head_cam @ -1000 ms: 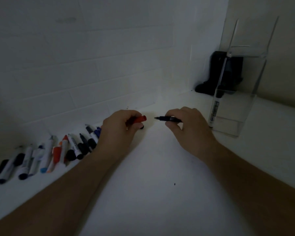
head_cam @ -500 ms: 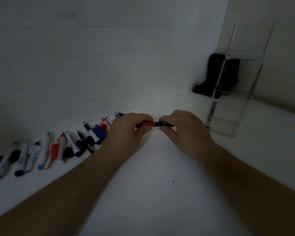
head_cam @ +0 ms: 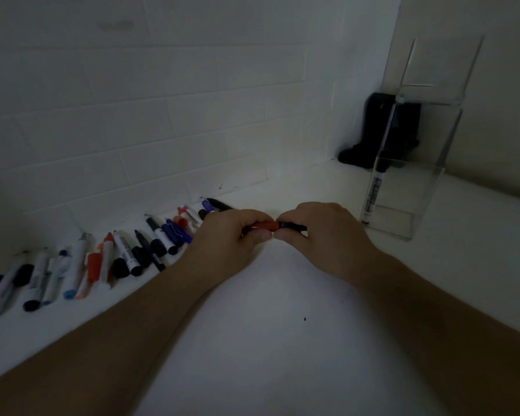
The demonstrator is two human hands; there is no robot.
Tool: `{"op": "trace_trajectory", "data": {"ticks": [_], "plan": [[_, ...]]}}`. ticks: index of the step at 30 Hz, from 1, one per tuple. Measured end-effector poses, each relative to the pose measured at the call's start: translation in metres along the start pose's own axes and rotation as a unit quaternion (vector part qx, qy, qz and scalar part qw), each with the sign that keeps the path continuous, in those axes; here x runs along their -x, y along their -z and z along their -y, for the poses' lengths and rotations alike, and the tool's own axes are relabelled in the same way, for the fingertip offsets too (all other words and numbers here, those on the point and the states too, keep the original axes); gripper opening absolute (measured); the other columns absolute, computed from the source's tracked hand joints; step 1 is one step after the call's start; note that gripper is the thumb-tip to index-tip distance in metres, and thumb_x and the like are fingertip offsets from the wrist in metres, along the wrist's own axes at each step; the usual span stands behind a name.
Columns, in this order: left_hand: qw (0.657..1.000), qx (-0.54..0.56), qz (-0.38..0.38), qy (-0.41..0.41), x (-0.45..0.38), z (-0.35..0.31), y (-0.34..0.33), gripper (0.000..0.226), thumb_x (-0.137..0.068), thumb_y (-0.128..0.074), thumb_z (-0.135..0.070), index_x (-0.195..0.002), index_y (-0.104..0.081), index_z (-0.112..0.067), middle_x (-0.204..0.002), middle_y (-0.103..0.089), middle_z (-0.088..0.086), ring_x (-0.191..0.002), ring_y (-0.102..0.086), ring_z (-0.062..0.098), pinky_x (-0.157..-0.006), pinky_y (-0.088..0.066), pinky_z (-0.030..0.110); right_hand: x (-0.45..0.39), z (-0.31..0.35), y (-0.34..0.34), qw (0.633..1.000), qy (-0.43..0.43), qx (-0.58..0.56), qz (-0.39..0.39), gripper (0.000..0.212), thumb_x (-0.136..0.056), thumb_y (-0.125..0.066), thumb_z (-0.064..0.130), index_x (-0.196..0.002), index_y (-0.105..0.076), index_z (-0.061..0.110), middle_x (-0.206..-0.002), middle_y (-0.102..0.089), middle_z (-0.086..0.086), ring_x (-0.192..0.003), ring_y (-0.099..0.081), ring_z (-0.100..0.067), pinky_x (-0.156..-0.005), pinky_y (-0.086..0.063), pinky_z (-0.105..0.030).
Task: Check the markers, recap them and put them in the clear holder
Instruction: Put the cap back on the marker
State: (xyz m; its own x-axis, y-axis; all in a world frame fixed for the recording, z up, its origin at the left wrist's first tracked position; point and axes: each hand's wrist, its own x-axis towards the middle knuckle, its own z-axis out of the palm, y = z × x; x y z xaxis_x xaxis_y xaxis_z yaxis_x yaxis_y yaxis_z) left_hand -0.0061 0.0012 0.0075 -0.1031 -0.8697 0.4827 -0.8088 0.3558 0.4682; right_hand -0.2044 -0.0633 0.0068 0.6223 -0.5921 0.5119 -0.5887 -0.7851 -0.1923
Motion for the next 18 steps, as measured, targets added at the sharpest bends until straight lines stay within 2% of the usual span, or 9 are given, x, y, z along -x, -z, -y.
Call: {"op": "trace_trajectory", "data": {"ticks": [4,9,11,14,16,18], "plan": [[1.0,0.018,-0.007,0.021,0.0,-0.001,-0.003,0.019,-0.091,-0.07,-0.022,-0.109,-0.075,-0.026,-0.097,-0.073,-0.016,-0.087,-0.059,-0.018,-0.079,-0.039,0.0,-0.001,0.0,-0.002,1.0,0.001,-0.02,-0.003,0.038,-0.095,-0.049,0.054,-0.099,-0.074,0.026,-0.076,-0.065,0.005,-0.068,-0.057,-0.013,-0.065,-0.048,-0.036],[0.998,0.036,-0.005,0.042,0.0,-0.001,-0.004,0.018,-0.09,-0.071,-0.022,-0.107,-0.075,-0.027,-0.09,-0.069,-0.021,-0.086,-0.058,-0.021,-0.077,-0.039,-0.001,0.002,0.002,-0.003,1.0,-0.008,-0.024,-0.012,0.033,-0.095,-0.051,0.053,-0.102,-0.072,0.028,-0.082,-0.067,0.008,-0.072,-0.058,-0.013,-0.066,-0.045,-0.032],[0.998,0.04,-0.002,0.042,0.001,-0.002,-0.007,0.019,-0.091,-0.071,-0.024,-0.109,-0.075,-0.026,-0.092,-0.07,-0.019,-0.085,-0.058,-0.019,-0.076,-0.038,-0.001,0.003,0.002,-0.006,1.0,-0.012,-0.012,-0.01,0.027,-0.097,-0.052,0.05,-0.104,-0.068,0.03,-0.085,-0.066,0.008,-0.074,-0.059,-0.014,-0.067,-0.046,-0.033],[0.998,0.049,-0.005,0.048,0.0,-0.002,-0.012,0.022,-0.092,-0.069,-0.029,-0.112,-0.073,-0.025,-0.099,-0.073,-0.014,-0.085,-0.06,-0.013,-0.076,-0.04,0.0,0.003,0.003,-0.005,0.999,-0.037,-0.021,-0.003,0.026,-0.098,-0.053,0.046,-0.12,-0.061,0.034,-0.096,-0.071,0.009,-0.087,-0.062,-0.017,-0.077,-0.049,-0.037],[0.996,0.065,-0.011,0.056,-0.002,-0.002,-0.013,0.021,-0.091,-0.069,-0.034,-0.111,-0.073,-0.026,-0.097,-0.073,-0.015,-0.085,-0.062,-0.009,-0.074,-0.041,0.001,0.003,0.003,-0.003,0.999,-0.043,0.024,-0.006,0.03,-0.098,-0.051,0.047,-0.127,-0.055,0.042,-0.097,-0.071,0.012,-0.094,-0.056,-0.017,-0.083,-0.045,-0.041],[0.995,0.079,-0.025,0.064,-0.002,-0.001,-0.011,0.017,-0.091,-0.069,-0.034,-0.108,-0.072,-0.03,-0.091,-0.072,-0.015,-0.082,-0.063,-0.005,-0.07,-0.042,0.003,0.004,0.003,0.001,0.997,-0.041,0.064,-0.001,0.03,-0.099,-0.05,0.045,-0.129,-0.054,0.045,-0.093,-0.066,0.015,-0.096,-0.047,-0.016,-0.083,-0.038,-0.041]]}}
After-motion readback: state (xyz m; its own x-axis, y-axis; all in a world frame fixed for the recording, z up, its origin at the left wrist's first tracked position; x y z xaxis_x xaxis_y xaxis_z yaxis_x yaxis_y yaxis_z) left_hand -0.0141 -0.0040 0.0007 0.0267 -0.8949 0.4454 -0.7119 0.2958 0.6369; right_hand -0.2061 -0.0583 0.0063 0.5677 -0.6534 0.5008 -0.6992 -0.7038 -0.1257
